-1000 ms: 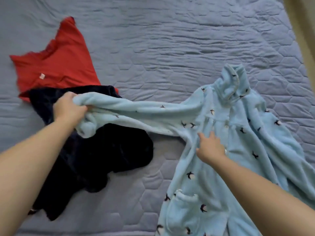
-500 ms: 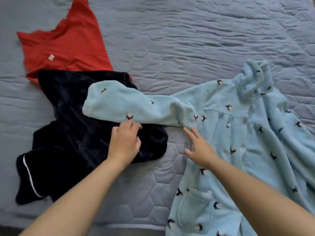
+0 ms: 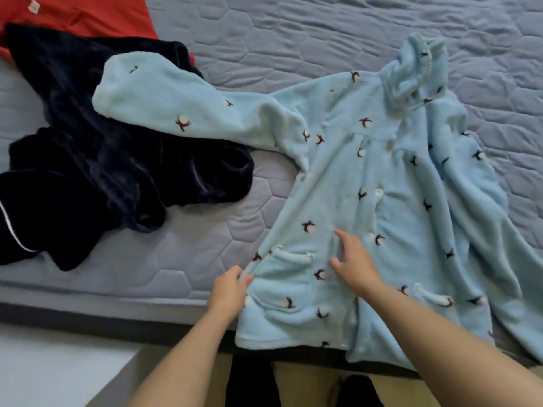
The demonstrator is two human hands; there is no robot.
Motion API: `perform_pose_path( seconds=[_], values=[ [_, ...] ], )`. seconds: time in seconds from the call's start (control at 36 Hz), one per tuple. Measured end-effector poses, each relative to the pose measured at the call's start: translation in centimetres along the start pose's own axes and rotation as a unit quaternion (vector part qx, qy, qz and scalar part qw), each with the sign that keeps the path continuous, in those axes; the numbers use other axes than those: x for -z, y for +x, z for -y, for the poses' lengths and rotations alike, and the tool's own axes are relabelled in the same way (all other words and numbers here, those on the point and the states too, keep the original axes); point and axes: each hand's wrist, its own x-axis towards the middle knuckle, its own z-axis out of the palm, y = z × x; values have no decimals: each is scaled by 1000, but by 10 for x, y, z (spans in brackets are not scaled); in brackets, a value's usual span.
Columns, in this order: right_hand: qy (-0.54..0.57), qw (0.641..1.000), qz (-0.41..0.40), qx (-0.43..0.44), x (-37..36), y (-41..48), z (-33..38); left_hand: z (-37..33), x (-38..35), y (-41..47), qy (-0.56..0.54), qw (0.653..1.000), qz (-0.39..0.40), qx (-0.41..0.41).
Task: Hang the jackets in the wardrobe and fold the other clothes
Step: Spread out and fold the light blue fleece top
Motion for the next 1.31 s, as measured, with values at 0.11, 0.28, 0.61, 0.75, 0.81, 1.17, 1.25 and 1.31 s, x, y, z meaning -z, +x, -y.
perform_pose_path(
  seconds=[0.11, 0.28, 0.61, 0.75, 0.81, 1.17, 1.25, 1.31],
  values=[
    [-6, 985, -83, -151, -5, -28, -38, 22, -5, -13, 7, 997, -71, 21],
    [172, 955, 34, -240, -27, -63, -77, 23, -30, -31, -135, 991, 11, 20],
    [251, 942, 162, -152, -68, -109, -91, 42, -44, -62, -14, 999, 46, 20],
    [179, 940, 175, -234, -82, -140, -124, 43, -49, -74, -1, 994, 111, -6],
    [129, 951, 139, -243, -77, -140, -132, 43, -53, -74, -38, 989, 139, -30],
    [233, 950, 112, -174, -68, -108, -106, 25, -63, -57, -218, 959, 170, 65],
    [217, 954, 130, -161, -74, -105, -97, 16, -67, -61, -171, 975, 140, 21],
    [182, 959, 142, -162, -73, -105, -97, 18, -63, -65, -140, 986, 92, 2]
  ],
)
